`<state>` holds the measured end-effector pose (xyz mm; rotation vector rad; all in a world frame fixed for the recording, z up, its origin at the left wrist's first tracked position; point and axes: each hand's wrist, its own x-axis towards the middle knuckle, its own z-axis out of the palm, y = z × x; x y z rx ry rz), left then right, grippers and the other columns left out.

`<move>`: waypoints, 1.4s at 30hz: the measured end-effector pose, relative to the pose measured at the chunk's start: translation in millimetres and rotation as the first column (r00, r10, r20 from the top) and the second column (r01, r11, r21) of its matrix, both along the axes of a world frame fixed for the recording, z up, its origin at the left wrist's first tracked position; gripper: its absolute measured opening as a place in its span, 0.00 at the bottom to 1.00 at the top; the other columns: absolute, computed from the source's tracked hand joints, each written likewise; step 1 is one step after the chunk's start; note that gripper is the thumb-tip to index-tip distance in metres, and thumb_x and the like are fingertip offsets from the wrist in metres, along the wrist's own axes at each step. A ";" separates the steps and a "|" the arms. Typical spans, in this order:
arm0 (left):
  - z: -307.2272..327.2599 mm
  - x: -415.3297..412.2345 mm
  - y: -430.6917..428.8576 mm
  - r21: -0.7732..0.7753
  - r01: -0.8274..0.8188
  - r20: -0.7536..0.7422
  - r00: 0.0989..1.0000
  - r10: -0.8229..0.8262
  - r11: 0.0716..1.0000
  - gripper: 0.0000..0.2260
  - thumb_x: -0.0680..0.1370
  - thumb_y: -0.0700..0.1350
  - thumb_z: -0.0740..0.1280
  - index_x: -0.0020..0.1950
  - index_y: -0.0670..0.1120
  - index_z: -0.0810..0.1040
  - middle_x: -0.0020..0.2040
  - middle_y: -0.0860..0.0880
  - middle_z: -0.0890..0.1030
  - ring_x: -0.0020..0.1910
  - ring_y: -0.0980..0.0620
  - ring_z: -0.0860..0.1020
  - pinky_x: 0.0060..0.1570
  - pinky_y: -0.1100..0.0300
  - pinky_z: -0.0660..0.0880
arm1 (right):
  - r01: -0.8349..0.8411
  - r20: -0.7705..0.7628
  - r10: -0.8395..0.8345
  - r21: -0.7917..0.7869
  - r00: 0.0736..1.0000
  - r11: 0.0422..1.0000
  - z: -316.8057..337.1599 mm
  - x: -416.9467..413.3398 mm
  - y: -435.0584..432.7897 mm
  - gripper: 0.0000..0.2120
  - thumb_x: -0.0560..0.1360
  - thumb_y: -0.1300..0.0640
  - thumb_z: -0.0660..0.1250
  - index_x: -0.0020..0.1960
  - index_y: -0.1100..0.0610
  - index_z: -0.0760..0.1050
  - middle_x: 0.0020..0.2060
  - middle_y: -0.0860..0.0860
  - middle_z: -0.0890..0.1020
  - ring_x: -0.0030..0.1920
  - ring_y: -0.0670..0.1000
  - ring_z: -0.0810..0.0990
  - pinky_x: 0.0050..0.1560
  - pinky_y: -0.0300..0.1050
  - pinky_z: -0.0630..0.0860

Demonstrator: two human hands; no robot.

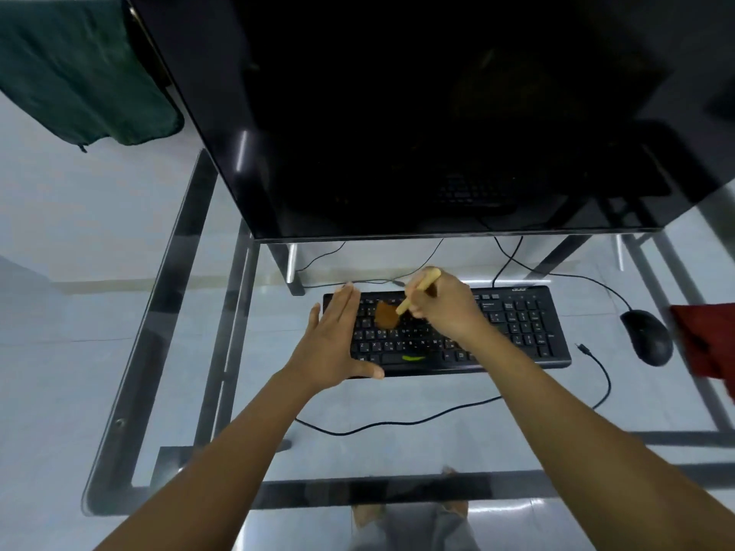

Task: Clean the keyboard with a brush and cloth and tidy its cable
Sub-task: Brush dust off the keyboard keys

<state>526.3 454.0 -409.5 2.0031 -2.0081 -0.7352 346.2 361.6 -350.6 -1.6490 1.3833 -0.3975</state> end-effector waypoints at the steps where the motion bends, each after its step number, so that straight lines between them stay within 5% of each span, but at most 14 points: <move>1: 0.1 -5.4 -2.4 -0.007 0.014 0.018 1.000 -0.014 1.000 0.60 0.62 0.68 0.73 0.79 0.45 0.40 0.79 0.49 0.41 0.77 0.53 0.39 0.74 0.49 0.37 | 0.083 0.004 -0.083 -0.101 0.997 0.991 0.7 -4.3 -1.5 0.05 0.78 0.62 0.63 0.45 0.57 0.77 0.38 0.50 0.83 0.42 0.51 0.83 0.46 0.44 0.81; 5: 0.2 -20.9 -7.5 -0.007 0.072 0.097 0.993 -0.072 0.997 0.61 0.63 0.68 0.72 0.78 0.44 0.37 0.79 0.49 0.37 0.77 0.52 0.35 0.74 0.48 0.36 | -0.028 0.069 0.026 0.031 0.997 0.999 0.1 -16.9 1.1 0.04 0.78 0.63 0.64 0.46 0.58 0.77 0.38 0.52 0.85 0.42 0.52 0.85 0.47 0.45 0.82; 9: -0.1 -28.7 -13.1 0.019 0.098 0.138 0.985 -0.099 0.995 0.61 0.63 0.68 0.72 0.78 0.44 0.37 0.79 0.49 0.37 0.77 0.52 0.35 0.74 0.45 0.36 | 0.160 0.020 -0.160 -0.261 0.987 0.952 -2.2 -31.2 -4.7 0.05 0.77 0.63 0.65 0.44 0.56 0.77 0.42 0.52 0.82 0.40 0.48 0.79 0.40 0.34 0.73; 13: -1.2 -35.2 -18.5 0.059 0.116 0.169 0.978 -0.125 0.991 0.61 0.63 0.69 0.71 0.78 0.44 0.35 0.78 0.49 0.35 0.76 0.51 0.34 0.74 0.44 0.37 | -0.006 0.107 0.001 0.044 0.994 0.999 0.4 -45.6 -1.9 0.03 0.78 0.63 0.66 0.47 0.60 0.78 0.40 0.52 0.84 0.43 0.51 0.84 0.45 0.39 0.82; 17: -4.0 -43.0 -20.9 0.085 0.126 0.166 0.976 -0.138 0.988 0.62 0.63 0.70 0.71 0.77 0.44 0.34 0.78 0.49 0.33 0.76 0.51 0.32 0.74 0.44 0.35 | 0.212 0.109 -0.196 -0.169 0.975 0.962 1.8 -57.0 -8.5 0.06 0.78 0.63 0.64 0.43 0.56 0.76 0.35 0.43 0.81 0.38 0.47 0.81 0.41 0.29 0.75; 21: -6.4 -51.0 -22.7 0.120 0.146 0.200 0.965 -0.168 0.982 0.61 0.64 0.71 0.69 0.77 0.44 0.33 0.77 0.48 0.31 0.75 0.51 0.31 0.74 0.42 0.37 | -0.058 0.110 0.045 0.120 0.993 0.991 0.8 -58.2 1.1 0.03 0.79 0.61 0.65 0.47 0.58 0.77 0.39 0.51 0.86 0.42 0.52 0.85 0.50 0.49 0.82; 25: -5.0 -58.7 -28.6 0.121 0.139 0.206 0.965 -0.162 0.983 0.60 0.64 0.71 0.69 0.77 0.44 0.33 0.77 0.47 0.32 0.76 0.50 0.31 0.74 0.41 0.36 | 0.174 0.101 -0.155 -0.221 0.983 0.960 -4.4 -62.9 0.2 0.05 0.78 0.60 0.65 0.44 0.54 0.76 0.39 0.51 0.85 0.40 0.51 0.83 0.43 0.45 0.79; 28: -3.5 -63.4 -33.7 0.120 0.148 0.217 0.961 -0.171 0.982 0.60 0.65 0.71 0.69 0.77 0.45 0.33 0.78 0.47 0.32 0.75 0.50 0.31 0.74 0.41 0.35 | 0.037 0.122 -0.039 0.024 0.992 0.999 -4.4 -68.6 3.0 0.04 0.78 0.60 0.64 0.47 0.57 0.77 0.38 0.53 0.85 0.39 0.51 0.85 0.46 0.49 0.83; 32: -2.2 -71.8 -39.1 0.119 0.169 0.203 0.960 -0.190 0.978 0.59 0.65 0.70 0.69 0.77 0.46 0.34 0.78 0.49 0.34 0.76 0.52 0.32 0.73 0.42 0.35 | 0.146 0.079 -0.131 -0.224 0.988 0.963 -4.6 -83.8 5.7 0.07 0.79 0.60 0.63 0.44 0.54 0.76 0.38 0.48 0.84 0.40 0.48 0.83 0.45 0.45 0.80; 36: -2.1 -75.1 -36.6 0.137 0.189 0.212 0.953 -0.215 0.972 0.57 0.66 0.70 0.68 0.78 0.46 0.36 0.78 0.50 0.35 0.76 0.53 0.32 0.73 0.41 0.34 | -0.042 0.123 0.031 0.085 0.992 0.995 -1.8 -102.8 18.1 0.04 0.79 0.60 0.64 0.46 0.58 0.77 0.38 0.51 0.86 0.40 0.50 0.85 0.47 0.49 0.83; 40: 0.2 -75.8 -38.1 0.111 0.176 0.247 0.949 -0.199 0.978 0.55 0.67 0.69 0.69 0.79 0.47 0.38 0.79 0.50 0.40 0.77 0.54 0.38 0.73 0.42 0.34 | 0.100 0.081 -0.087 -0.177 0.993 0.979 -4.5 -114.1 16.1 0.04 0.78 0.61 0.66 0.44 0.55 0.77 0.35 0.45 0.83 0.40 0.47 0.83 0.47 0.48 0.81; 42: 2.7 -76.1 -41.2 0.097 0.172 0.265 0.945 -0.192 0.980 0.55 0.67 0.68 0.69 0.79 0.47 0.40 0.80 0.50 0.44 0.78 0.53 0.42 0.73 0.42 0.34 | 0.012 0.109 -0.011 -0.015 0.994 1.000 3.7 -113.5 12.5 0.04 0.78 0.60 0.65 0.45 0.57 0.77 0.37 0.49 0.85 0.40 0.49 0.84 0.47 0.49 0.83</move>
